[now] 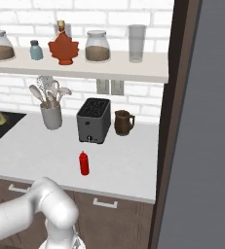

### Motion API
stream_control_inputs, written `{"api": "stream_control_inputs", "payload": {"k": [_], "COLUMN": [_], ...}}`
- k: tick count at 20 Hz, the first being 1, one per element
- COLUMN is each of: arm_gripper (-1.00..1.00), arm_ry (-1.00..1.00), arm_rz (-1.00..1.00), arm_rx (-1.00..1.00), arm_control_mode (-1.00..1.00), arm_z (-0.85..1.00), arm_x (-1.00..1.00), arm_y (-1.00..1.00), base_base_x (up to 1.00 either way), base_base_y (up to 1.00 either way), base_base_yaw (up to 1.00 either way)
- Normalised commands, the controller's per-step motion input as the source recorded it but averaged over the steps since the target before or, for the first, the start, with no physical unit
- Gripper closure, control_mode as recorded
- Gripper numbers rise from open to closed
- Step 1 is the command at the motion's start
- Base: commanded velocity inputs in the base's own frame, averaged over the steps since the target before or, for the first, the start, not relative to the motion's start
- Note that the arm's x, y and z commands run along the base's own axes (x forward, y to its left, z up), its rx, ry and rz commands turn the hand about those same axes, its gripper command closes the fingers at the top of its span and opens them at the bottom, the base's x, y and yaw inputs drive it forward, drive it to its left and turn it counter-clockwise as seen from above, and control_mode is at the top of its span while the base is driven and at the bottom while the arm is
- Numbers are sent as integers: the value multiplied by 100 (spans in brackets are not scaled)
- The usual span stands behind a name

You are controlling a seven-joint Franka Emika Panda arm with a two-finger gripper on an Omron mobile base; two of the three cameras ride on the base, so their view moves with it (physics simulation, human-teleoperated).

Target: Put the shaker and condiment bottle from the counter next to their counterparts in the cabinet.

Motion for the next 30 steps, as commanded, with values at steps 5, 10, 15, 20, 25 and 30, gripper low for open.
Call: {"api": "stream_control_inputs", "payload": {"k": [5,10,15,20,25,30], "arm_gripper": [100,100,100,100,100,100], "arm_ry": [0,0,1,11,10,4], "arm_rz": [13,14,18,22,23,25], "arm_rx": [2,3,6,23,21,4], "arm_control_mode": [-100,-100,-100,-100,-100,-100], "arm_z": [83,81,76,53,60,65], "arm_x": [0,11,26,50,45,43], "arm_y": [9,0,0,0,-1,-1], "base_base_x": [0,0,0,0,0,0], "base_base_y": [0,0,0,0,0,0], "base_base_yaw": [0,0,0,0,0,0]}}
